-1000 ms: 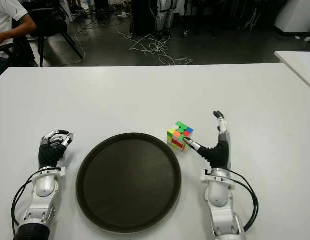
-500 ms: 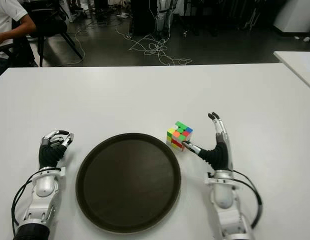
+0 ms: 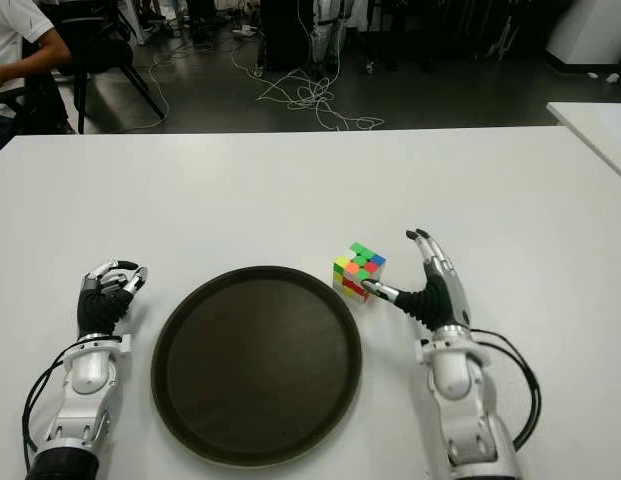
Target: Pick up the Rubik's Cube and put it in the plate
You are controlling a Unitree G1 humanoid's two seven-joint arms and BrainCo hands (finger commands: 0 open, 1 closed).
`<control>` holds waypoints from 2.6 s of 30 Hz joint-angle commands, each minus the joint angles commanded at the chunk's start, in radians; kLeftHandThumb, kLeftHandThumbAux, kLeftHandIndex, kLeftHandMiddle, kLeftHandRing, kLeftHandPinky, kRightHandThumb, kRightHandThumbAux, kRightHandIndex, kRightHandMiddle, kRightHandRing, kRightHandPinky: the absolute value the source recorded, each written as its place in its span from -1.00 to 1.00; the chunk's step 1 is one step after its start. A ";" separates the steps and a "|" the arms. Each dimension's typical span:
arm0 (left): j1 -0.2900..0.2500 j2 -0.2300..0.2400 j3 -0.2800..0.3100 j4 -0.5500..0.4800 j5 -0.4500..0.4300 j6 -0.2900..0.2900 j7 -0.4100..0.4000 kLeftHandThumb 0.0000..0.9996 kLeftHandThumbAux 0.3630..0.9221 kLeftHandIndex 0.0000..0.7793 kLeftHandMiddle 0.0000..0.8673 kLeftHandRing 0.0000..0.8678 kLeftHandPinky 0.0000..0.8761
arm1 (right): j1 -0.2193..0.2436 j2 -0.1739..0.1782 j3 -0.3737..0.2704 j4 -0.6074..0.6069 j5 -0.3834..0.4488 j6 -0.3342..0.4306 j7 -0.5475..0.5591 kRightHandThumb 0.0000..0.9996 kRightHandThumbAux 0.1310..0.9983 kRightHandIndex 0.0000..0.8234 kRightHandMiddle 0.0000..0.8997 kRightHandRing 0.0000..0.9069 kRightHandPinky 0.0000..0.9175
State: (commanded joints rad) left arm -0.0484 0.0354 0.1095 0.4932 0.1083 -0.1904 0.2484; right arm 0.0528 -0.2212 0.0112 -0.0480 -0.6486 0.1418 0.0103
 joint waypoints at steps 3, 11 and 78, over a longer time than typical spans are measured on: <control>0.000 0.000 -0.001 0.000 -0.001 0.001 0.000 0.43 0.20 0.14 0.91 0.91 0.85 | -0.001 -0.013 0.015 -0.031 -0.021 0.050 0.039 -1.00 -0.15 -1.00 -1.00 -1.00 -1.00; 0.000 -0.007 -0.006 -0.004 -0.001 0.002 0.008 0.43 0.20 0.14 0.90 0.91 0.86 | -0.021 -0.049 0.064 -0.120 -0.064 0.192 0.130 -1.00 -0.18 -1.00 -1.00 -1.00 -1.00; 0.010 -0.034 -0.014 -0.032 -0.017 0.013 0.014 0.43 0.20 0.14 0.89 0.90 0.86 | -0.292 -0.105 0.319 0.063 -0.103 0.186 0.173 -1.00 0.20 -1.00 -1.00 -1.00 -1.00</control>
State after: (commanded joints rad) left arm -0.0387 0.0017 0.0955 0.4616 0.0916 -0.1777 0.2622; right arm -0.2396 -0.3258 0.3305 0.0152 -0.7512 0.3276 0.1837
